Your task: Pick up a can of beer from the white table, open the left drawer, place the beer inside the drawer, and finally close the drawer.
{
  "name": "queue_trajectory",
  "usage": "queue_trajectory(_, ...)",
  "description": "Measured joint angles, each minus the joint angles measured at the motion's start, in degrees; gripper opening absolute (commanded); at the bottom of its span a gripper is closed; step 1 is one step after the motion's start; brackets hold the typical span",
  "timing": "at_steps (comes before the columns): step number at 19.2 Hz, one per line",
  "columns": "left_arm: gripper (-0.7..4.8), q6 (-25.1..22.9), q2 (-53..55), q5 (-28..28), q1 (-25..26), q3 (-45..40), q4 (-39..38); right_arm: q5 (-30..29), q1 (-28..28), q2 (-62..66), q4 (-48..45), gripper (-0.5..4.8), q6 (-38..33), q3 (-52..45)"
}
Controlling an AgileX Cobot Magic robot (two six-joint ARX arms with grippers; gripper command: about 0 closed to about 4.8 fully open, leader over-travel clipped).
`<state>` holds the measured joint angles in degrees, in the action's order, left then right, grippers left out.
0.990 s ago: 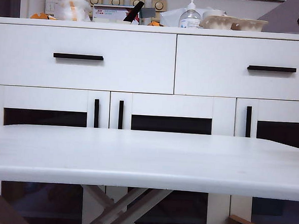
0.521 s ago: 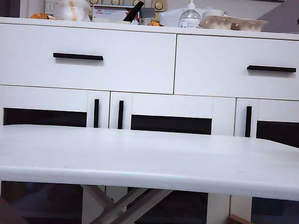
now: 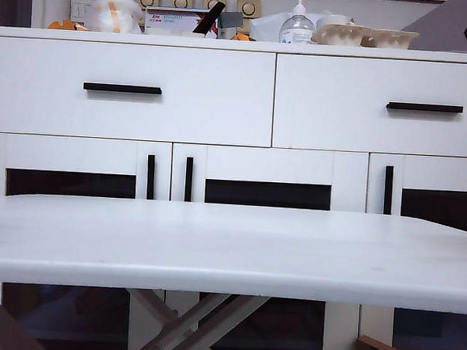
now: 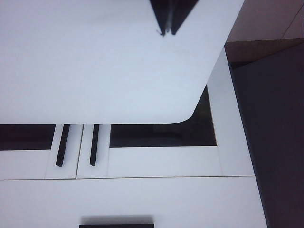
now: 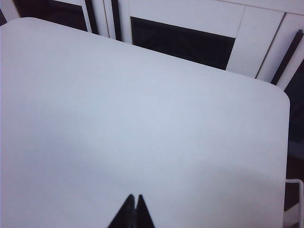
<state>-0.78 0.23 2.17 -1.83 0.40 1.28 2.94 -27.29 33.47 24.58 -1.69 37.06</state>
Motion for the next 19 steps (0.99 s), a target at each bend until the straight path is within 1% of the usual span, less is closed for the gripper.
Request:
queue_trajectory(5,-0.04,0.0,0.0,0.0,0.0,0.0,0.0,0.0,0.0,0.0,0.0,-0.01,0.1,0.0)
queue_trajectory(8,-0.04,0.0,0.0,0.0,0.0,0.0,0.0,1.4,0.2,0.0,-0.4,-0.01,3.1,-0.1)
queue_trajectory(10,-0.04,0.0,0.0,0.0,0.0,0.0,0.0,6.3,2.1,-1.9,-5.9,-0.01,5.9,-2.8)
queue_trajectory(11,-0.04,0.0,0.0,0.0,0.0,0.0,0.0,8.4,3.8,-2.6,-10.2,-0.01,6.5,-4.8)
queue_trajectory(13,-0.04,0.0,0.0,0.0,0.0,0.0,0.0,8.8,6.9,-4.7,-20.5,-0.01,7.2,-10.2)
queue_trajectory(15,-0.04,0.0,0.0,0.0,0.0,0.0,0.0,8.5,9.2,-8.7,-32.4,-0.01,7.8,-17.5)
queue_trajectory(17,-0.04,0.0,0.0,0.1,0.0,0.0,0.0,8.8,9.4,-13.7,-36.3,-0.01,7.8,-22.8)
queue_trajectory(19,-0.04,0.0,0.0,0.1,0.0,0.0,0.0,8.8,9.5,-19.9,-35.5,-0.01,7.8,-27.2)
